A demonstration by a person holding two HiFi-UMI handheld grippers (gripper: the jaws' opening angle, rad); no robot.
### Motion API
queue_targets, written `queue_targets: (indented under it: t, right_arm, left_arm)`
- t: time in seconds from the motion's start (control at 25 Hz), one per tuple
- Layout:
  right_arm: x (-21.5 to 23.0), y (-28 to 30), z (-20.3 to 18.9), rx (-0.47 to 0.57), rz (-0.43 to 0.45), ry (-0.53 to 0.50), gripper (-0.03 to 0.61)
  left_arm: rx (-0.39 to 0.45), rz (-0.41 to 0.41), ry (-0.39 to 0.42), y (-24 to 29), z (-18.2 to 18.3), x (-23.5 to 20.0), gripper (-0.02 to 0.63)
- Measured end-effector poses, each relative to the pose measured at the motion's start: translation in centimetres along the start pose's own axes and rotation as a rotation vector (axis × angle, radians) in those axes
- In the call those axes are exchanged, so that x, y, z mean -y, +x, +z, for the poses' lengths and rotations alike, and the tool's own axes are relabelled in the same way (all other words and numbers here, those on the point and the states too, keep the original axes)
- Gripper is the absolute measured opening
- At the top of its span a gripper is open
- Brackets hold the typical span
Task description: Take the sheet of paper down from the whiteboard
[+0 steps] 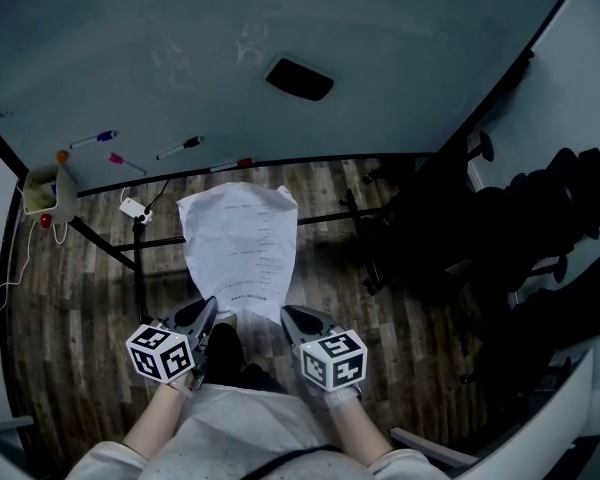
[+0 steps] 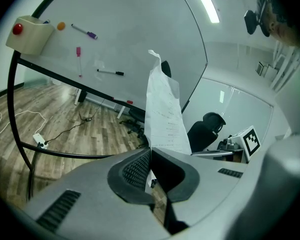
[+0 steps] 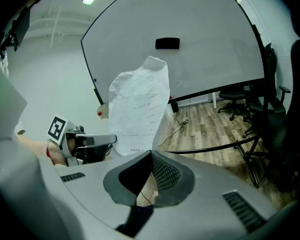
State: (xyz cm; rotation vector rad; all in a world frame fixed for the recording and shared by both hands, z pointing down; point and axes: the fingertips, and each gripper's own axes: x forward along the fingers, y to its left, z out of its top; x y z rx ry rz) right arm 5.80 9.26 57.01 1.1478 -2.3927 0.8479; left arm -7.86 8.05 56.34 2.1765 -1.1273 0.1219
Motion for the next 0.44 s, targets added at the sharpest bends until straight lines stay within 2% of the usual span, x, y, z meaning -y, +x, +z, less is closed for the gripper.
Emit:
queue_targets:
  t: [0.44]
  right_arm:
    - [-0.3, -1.3, -0.1, 0.035, -0.006, 0.035, 0.02]
  left_arm:
    - [-0.003, -0.026, 0.014, -0.2, 0.5, 1.1, 0.015]
